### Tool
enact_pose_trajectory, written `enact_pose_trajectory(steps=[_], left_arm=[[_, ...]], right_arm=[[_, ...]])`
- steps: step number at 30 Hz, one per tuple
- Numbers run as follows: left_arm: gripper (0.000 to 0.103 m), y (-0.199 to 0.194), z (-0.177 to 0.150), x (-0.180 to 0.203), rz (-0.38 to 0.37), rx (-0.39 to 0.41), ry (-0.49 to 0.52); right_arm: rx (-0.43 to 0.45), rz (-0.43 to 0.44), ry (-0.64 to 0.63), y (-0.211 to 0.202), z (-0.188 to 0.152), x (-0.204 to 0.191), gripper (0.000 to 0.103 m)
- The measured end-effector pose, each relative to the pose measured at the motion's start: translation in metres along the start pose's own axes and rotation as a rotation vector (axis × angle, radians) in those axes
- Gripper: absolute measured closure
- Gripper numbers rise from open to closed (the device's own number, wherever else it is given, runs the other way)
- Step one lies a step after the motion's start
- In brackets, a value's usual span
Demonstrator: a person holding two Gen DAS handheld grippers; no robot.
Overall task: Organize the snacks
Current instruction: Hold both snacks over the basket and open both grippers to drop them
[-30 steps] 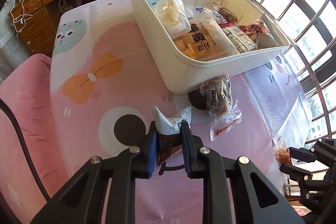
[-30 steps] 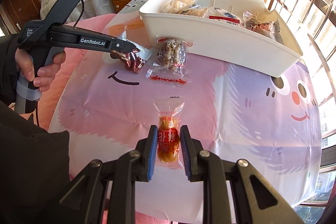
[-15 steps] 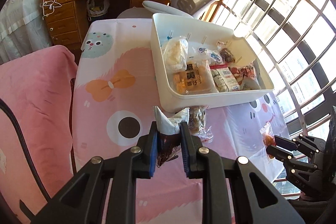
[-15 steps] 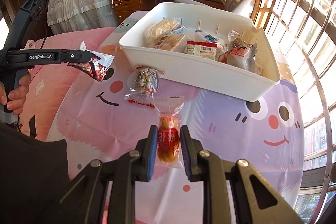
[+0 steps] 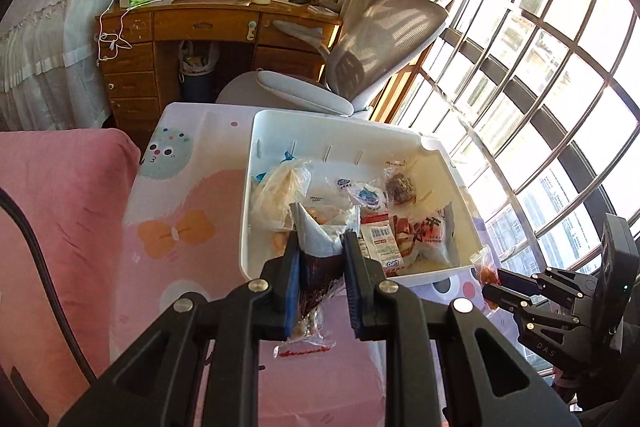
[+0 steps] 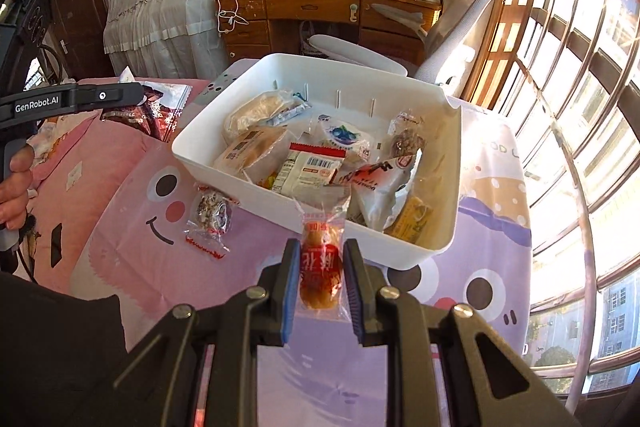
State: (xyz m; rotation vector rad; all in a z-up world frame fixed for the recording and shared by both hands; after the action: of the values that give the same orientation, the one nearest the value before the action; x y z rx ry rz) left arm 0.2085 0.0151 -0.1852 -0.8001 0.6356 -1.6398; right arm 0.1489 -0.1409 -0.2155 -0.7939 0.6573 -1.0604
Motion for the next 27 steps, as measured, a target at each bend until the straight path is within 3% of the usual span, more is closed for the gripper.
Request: enact_pose_trajectory(steps=[16,18,20,22,27], left_arm=[[0.084,0.046,0.014,0.046,0.037,-0.013,-0.021],[0.077,0.049,0.012,0.050,0.022,-0.034,-0.022],[0.059,0.051,0.010,0.053,0.011,-0.056,-0.023],[0.050,0.051,0.008,0.054,0.026,-0.057,-0.015],[0.041,0.047,0.004,0.054,0.033,-0.065,-0.025]], right_arm=[[0.008,0.008,0.053,0.031,0.022,0.071,0.081],[-0.016,0.008,0.064,0.036,0.019,0.074,0.078],[-0.027,0.005,0.069,0.038,0.017,0.076,0.070],[-0.028,0.022,0.089,0.039,0.016,0.077,0.064],[-0.035,0.043,0.125,0.036,0.012,0.076,0.062]])
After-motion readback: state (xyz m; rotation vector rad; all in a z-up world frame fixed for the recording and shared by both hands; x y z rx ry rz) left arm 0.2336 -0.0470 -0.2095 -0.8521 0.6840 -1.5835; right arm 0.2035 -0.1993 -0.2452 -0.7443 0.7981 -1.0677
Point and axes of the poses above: each gripper's, at about its wrist camera, not at the fingertips, and y roughly the way its jaws point, x to its right, z to its top, the point moved 10 cm from there along y, roughly the way its jaws point, and after that the axes turned 9 degrees about z, right-handed, at the moved point
